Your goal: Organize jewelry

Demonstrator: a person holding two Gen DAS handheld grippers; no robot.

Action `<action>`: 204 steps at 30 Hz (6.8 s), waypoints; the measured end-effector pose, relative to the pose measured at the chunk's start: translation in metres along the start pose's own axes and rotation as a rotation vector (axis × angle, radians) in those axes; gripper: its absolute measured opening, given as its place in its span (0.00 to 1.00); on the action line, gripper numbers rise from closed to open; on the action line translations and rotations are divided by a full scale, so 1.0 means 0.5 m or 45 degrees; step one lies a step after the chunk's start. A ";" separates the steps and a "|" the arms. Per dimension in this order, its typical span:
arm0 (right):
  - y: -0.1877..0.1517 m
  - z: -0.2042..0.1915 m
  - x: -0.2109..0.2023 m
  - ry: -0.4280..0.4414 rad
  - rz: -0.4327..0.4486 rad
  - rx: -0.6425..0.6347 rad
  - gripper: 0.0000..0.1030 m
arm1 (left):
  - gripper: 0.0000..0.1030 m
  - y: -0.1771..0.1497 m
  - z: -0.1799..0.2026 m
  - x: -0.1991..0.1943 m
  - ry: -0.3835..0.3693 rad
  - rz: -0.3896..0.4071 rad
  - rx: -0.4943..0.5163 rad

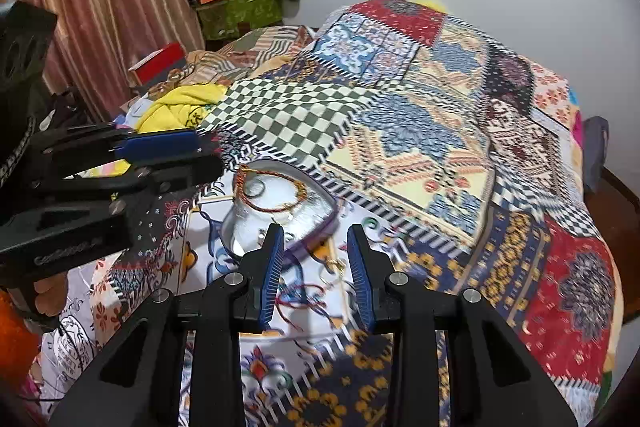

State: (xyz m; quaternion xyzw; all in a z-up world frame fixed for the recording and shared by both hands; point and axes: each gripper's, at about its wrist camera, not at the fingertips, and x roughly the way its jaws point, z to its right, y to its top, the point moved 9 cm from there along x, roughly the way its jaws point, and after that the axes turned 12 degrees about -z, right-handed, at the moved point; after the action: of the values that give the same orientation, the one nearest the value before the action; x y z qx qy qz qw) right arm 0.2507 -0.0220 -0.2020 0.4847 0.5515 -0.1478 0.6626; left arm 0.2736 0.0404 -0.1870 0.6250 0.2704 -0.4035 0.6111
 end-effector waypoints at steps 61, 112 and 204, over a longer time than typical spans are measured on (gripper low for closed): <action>-0.097 0.052 0.075 0.024 -0.164 0.078 0.44 | 0.05 -0.140 0.039 0.106 0.006 -0.140 -0.124; -0.056 0.009 0.057 0.018 -0.075 0.039 0.20 | 0.06 -0.173 -0.027 0.066 0.055 -0.120 -0.174; 0.050 -0.067 -0.219 -0.070 0.333 0.000 0.32 | 0.29 0.004 -0.011 -0.273 0.067 0.365 -0.156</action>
State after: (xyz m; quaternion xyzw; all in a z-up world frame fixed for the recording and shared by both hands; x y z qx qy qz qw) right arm 0.2112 -0.0197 -0.0918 0.5482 0.4653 -0.0733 0.6911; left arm 0.2041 0.0666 -0.0726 0.6290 0.2184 -0.2784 0.6922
